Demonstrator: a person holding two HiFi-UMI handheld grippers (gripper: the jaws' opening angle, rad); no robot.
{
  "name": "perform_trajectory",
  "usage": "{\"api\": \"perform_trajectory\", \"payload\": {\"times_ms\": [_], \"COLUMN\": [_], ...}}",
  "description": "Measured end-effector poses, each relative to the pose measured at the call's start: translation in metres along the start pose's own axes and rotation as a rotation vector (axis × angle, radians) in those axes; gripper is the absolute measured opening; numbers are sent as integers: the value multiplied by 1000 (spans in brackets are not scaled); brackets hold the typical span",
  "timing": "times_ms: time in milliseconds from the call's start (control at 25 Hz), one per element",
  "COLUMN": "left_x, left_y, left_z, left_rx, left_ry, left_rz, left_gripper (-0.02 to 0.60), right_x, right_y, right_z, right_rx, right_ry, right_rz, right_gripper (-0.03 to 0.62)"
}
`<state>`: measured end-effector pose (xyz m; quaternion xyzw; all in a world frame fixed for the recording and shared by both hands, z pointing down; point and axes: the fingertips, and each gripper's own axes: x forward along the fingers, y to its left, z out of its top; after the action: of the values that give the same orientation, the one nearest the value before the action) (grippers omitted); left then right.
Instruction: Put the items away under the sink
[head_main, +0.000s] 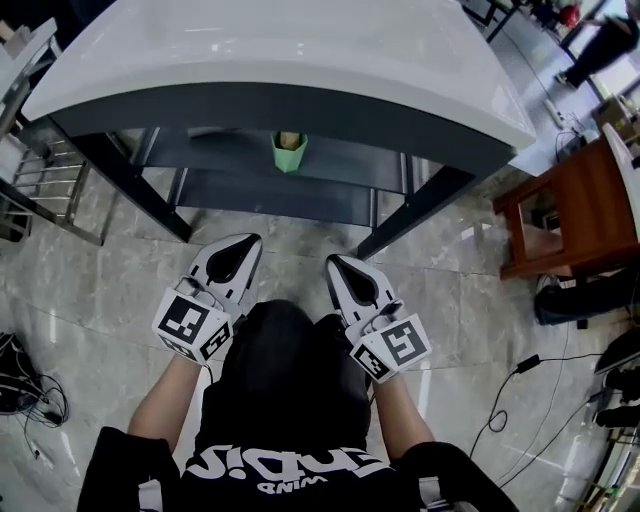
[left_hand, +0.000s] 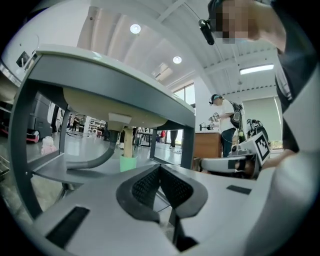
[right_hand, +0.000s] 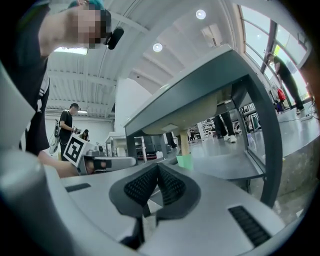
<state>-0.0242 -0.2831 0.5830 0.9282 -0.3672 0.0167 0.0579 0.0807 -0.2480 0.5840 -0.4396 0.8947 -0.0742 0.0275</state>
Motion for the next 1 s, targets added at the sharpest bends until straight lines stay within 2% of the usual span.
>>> {"api": "perform_trajectory", "payload": {"times_ms": [160, 320, 560, 760, 880, 1000], "left_x": [-9, -22, -48, -64, -66, -65], "left_y": [-9, -24, -32, -33, -34, -41], "left_z": [58, 128, 264, 363, 402, 423], "left_rx": [-22, -30, -52, -58, -55, -52], "left_ry": [-6, 43, 100, 112, 107, 105], "left_rz": [-16, -51, -63, -71, -81, -107], "left_gripper": [20, 18, 19, 18, 20, 20], "right_x": [3, 0, -1, 6, 9, 2], "right_y": [13, 34, 66, 93, 100, 101], "right_z": [57, 139, 273, 360, 402, 427], "right_rx": [31, 87, 157, 174, 161, 141], "right_ry": [1, 16, 77, 102, 84, 66], "right_rz": [21, 27, 5, 6, 0, -19], "right_gripper": [18, 18, 18, 18, 18, 18]}}
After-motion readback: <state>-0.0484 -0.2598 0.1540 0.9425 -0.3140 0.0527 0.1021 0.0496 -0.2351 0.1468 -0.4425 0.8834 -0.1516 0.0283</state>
